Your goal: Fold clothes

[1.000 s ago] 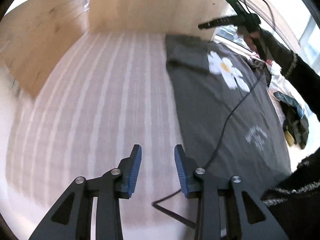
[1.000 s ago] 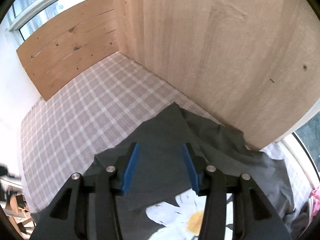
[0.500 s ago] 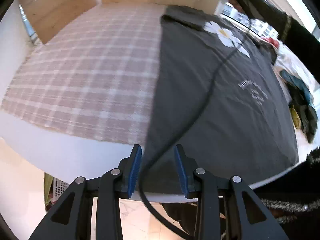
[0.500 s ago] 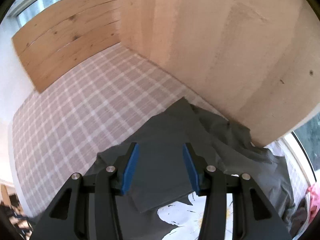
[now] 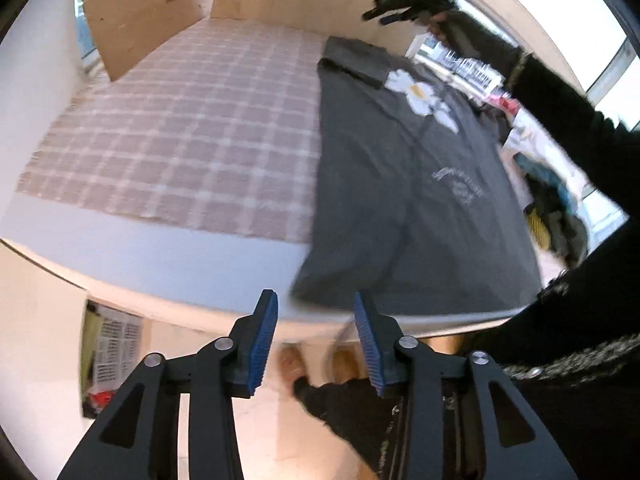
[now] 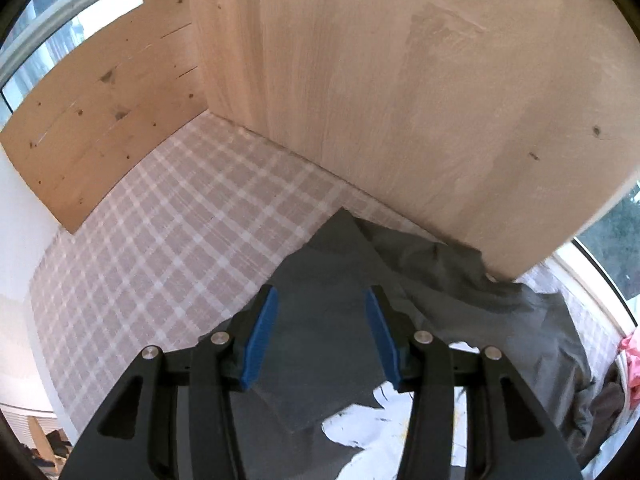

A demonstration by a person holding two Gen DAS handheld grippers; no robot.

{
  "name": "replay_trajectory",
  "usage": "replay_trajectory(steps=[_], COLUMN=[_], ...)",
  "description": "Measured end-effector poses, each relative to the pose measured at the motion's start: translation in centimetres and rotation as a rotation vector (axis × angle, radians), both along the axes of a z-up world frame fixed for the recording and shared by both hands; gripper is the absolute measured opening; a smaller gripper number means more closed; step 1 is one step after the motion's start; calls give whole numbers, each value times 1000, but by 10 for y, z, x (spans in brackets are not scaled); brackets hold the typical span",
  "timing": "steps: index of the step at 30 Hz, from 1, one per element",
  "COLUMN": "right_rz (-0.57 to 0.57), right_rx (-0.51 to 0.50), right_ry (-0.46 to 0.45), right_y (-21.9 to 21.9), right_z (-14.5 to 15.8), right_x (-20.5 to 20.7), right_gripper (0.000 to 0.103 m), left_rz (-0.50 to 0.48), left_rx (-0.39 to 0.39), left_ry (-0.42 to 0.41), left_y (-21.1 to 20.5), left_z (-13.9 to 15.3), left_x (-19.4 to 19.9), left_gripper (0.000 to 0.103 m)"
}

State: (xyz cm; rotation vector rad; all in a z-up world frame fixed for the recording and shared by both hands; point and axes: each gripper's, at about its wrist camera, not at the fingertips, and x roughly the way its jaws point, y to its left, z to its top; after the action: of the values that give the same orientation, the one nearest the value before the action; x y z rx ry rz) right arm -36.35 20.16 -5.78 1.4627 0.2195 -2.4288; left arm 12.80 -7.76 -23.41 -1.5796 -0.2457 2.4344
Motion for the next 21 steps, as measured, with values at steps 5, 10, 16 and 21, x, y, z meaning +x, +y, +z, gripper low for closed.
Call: replay_trajectory(steps=[5,10,16,21], right_rz=[-18,-38,-90,-168], right_rx=[59,38,50,77], right_ry=[-22,-76,-91,-165], right_y=[-13,-28,-50,-63], right_z=[-38,-70,-82,-98], right_x=[-10,-25,-55,-77], right_gripper=[47,47,47,47], left_rz=[-64,-118,-138,-154], left_rx=[-36,-83,-25,5], left_ry=[-19,-41,-21,-7], left_y=[20,37,35,32], left_z=[-40,-68,-73,-70], left_x=[-26,-45,-47,-46], left_gripper=[39,38,4,4])
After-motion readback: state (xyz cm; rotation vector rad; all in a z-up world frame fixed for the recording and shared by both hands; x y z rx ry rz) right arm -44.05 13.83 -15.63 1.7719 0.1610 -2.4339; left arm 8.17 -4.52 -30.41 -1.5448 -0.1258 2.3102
